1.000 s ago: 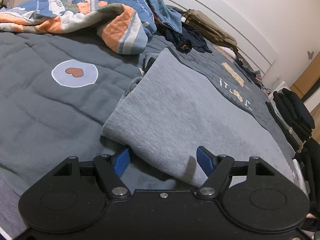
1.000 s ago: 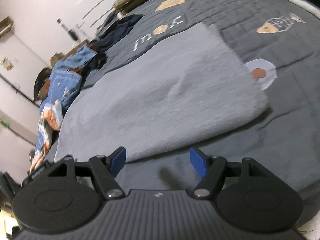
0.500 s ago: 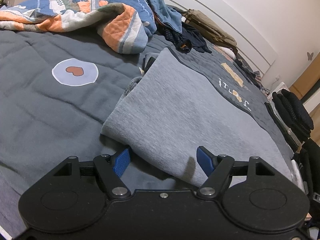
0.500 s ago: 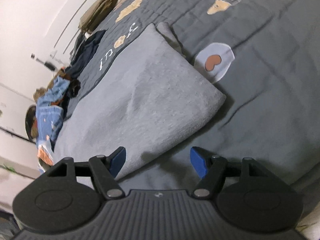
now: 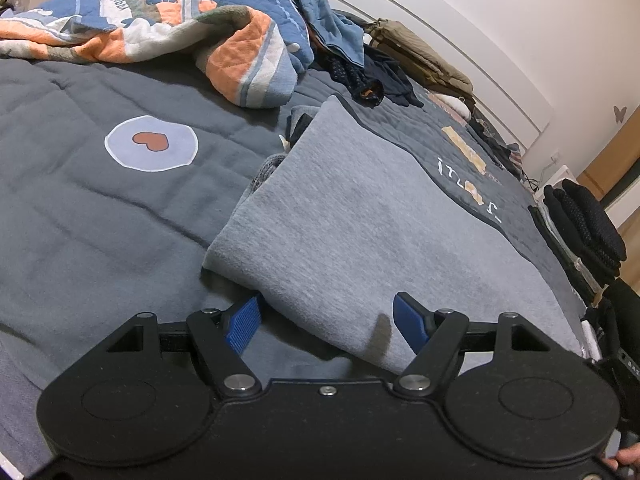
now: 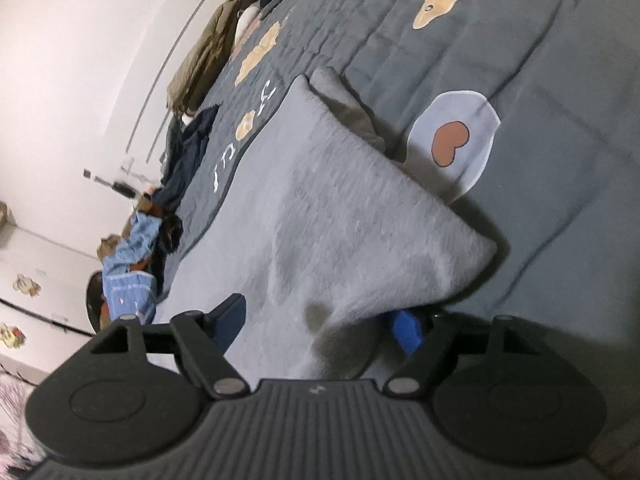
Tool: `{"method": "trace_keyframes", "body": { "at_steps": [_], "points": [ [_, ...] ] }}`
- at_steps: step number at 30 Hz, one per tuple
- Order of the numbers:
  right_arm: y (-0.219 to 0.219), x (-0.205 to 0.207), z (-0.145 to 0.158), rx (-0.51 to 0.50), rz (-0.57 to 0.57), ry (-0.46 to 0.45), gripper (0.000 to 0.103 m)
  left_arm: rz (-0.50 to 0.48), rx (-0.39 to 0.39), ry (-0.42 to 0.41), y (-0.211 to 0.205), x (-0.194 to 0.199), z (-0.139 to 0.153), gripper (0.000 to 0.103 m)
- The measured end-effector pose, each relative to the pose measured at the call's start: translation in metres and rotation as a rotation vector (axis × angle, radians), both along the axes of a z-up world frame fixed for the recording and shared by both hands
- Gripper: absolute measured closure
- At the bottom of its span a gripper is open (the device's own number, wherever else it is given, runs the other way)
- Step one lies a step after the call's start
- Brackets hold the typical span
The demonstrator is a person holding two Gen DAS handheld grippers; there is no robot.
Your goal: Fold clothes
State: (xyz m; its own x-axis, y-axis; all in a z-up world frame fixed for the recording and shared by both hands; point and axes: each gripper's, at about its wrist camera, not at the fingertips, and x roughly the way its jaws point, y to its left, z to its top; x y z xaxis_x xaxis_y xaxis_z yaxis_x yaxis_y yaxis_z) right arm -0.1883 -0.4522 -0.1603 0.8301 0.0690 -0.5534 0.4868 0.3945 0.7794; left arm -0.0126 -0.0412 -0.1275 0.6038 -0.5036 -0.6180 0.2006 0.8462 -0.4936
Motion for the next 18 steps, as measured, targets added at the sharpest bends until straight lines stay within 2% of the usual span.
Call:
{"method": "trace_keyframes", "body": {
  "at_steps": [3, 11, 18],
  "points": [
    [0.001, 0.001, -0.003, 0.016, -0.026, -0.029, 0.019, 0.024, -0.019, 0.004, 0.005, 0.001, -0.001, 0.032],
    [0.018, -0.007, 0.004, 0.011, -0.051, -0.013, 0.001, 0.071, -0.131, 0.063, 0.020, -0.003, -0.005, 0.032],
    [0.014, -0.004, -0.004, 0.027, -0.118, -0.054, 0.000, 0.094, -0.216, 0.061, 0.019, 0.004, -0.015, 0.032]
  ]
}}
